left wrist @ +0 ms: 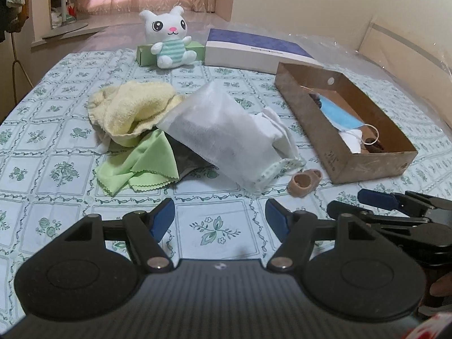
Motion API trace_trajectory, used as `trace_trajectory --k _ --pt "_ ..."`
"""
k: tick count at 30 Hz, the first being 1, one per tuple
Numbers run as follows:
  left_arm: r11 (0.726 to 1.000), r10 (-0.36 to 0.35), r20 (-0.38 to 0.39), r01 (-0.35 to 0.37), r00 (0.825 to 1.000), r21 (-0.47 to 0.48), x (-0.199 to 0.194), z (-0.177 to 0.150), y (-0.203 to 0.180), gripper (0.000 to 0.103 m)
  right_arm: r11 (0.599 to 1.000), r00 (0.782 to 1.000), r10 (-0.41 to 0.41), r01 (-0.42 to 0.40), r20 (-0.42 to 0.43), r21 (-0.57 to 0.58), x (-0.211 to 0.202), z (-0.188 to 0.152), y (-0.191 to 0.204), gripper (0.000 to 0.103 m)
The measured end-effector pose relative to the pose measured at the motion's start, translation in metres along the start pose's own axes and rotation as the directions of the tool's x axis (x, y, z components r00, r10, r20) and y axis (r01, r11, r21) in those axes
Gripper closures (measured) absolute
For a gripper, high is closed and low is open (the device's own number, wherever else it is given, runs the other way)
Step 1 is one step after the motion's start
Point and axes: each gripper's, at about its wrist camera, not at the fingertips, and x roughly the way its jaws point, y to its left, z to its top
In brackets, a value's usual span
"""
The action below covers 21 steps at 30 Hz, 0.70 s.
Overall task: Organize soft objects
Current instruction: 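Grasp the tan hair clip with the right gripper while the left gripper grasps the white mesh bag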
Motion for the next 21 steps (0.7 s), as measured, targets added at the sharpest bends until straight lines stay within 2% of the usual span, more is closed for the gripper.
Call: trace_trajectory --k 11,21 --pt "1.0 0.002 -0.035 -0.002 0.999 -0.007 0.036 0.006 0.002 0.035 0.999 1.0 -0.028 0.028 -0.002 -0.032 0.04 0.0 0.001 0.043" --pt "0.999 -0.031 -0.05 0.03 0.998 -0.036 0.06 0.011 0.004 0.035 0.997 0.999 -0.037 0.038 0.021 -0.066 0.064 0.0 0.0 0.043"
